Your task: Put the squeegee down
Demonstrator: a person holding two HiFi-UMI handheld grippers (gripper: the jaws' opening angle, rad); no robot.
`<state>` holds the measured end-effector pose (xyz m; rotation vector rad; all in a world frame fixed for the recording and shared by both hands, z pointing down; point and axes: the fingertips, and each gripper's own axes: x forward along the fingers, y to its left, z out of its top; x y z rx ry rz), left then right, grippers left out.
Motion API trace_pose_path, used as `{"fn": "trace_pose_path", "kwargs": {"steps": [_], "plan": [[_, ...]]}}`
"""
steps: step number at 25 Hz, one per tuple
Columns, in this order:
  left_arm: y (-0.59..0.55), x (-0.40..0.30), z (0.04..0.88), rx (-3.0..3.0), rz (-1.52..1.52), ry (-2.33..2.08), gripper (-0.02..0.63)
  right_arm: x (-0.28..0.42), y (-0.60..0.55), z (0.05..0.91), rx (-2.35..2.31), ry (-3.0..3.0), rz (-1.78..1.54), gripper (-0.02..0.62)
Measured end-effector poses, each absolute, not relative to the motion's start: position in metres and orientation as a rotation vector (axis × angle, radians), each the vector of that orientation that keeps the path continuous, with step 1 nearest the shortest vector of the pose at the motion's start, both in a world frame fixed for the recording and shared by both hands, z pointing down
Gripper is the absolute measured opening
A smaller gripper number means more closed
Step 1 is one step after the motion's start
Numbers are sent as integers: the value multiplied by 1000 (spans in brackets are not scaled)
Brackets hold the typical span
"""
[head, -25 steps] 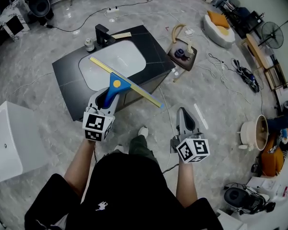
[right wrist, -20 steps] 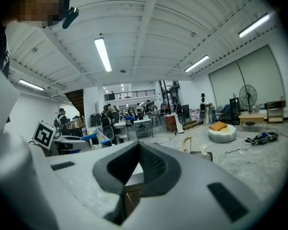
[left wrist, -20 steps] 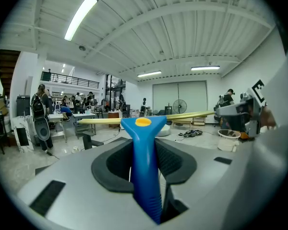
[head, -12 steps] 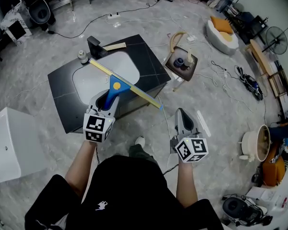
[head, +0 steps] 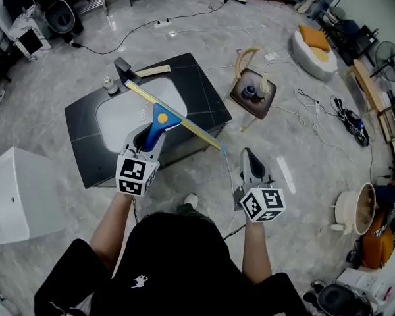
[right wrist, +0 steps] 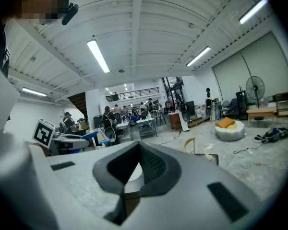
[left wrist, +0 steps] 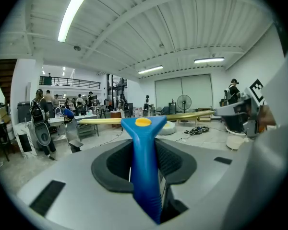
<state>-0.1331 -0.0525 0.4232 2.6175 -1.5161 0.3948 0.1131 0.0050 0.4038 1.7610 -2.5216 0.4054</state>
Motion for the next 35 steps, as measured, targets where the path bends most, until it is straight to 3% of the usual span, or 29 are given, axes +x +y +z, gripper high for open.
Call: {"fn": "trace_pose_path", "kwargs": {"steps": [13,35], "plan": [[-78,-90,430,2569,459,-1591,130,156,-39,420,1658,-2595,439,2],[-160,-34,450,2692,546,-1364,130,167,-90,434,1767,-2499,445,2]]}}
